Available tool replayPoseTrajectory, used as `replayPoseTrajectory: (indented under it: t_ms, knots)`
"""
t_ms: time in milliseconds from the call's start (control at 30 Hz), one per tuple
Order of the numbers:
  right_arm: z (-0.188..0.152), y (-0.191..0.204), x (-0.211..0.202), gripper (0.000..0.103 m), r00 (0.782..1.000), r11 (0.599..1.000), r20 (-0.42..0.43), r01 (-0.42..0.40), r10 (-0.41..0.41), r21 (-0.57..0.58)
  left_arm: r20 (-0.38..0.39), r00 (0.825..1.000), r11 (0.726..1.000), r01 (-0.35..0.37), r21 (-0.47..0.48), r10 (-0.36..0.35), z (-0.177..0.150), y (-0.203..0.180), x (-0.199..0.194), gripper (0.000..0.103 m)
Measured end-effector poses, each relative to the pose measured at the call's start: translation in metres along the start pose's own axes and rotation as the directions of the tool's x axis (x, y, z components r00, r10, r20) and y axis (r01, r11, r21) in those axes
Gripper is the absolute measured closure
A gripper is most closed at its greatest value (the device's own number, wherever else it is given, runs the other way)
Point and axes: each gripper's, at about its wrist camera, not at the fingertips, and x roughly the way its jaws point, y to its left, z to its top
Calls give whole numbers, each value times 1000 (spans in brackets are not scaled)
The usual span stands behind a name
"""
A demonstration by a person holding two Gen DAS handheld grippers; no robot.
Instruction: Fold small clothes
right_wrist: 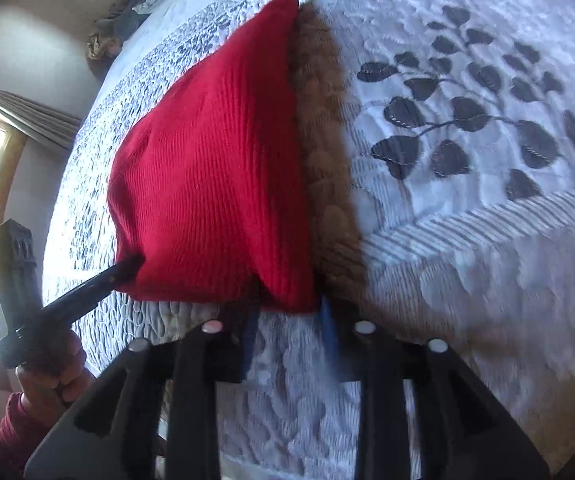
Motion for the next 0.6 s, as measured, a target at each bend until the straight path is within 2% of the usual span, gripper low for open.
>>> replayPoseTrajectory:
  t_ms: [67,133,200,333,400,600]
  knots:
    - [-9,7,-12,66,999,999,20,43,-42,-19,11,1000,1000,-14,-2,14,-3,2,-8,49]
    - [-18,10,-20,63,996,996,30,86,-85,-35,18,1000,1000,-14,-7,14,-9,3,-17,47]
    - [-30,14,-29,50,991,991,44,127,-124,-50,23,999,1000,-24,-9,25,-17,4,-26,39]
    - [-49,23,-45,35,972,971,77,226,-220,-76,59,995,996,-86,27,84,-33,3,-46,23]
    - [-58,27,-50,28,964,962,91,259,-251,-83,63,991,991,-122,58,118,-38,-1,-53,22]
    - [-78,42,-62,18,940,935,126,333,-318,-122,76,982,980,-178,86,172,-56,-7,-77,21]
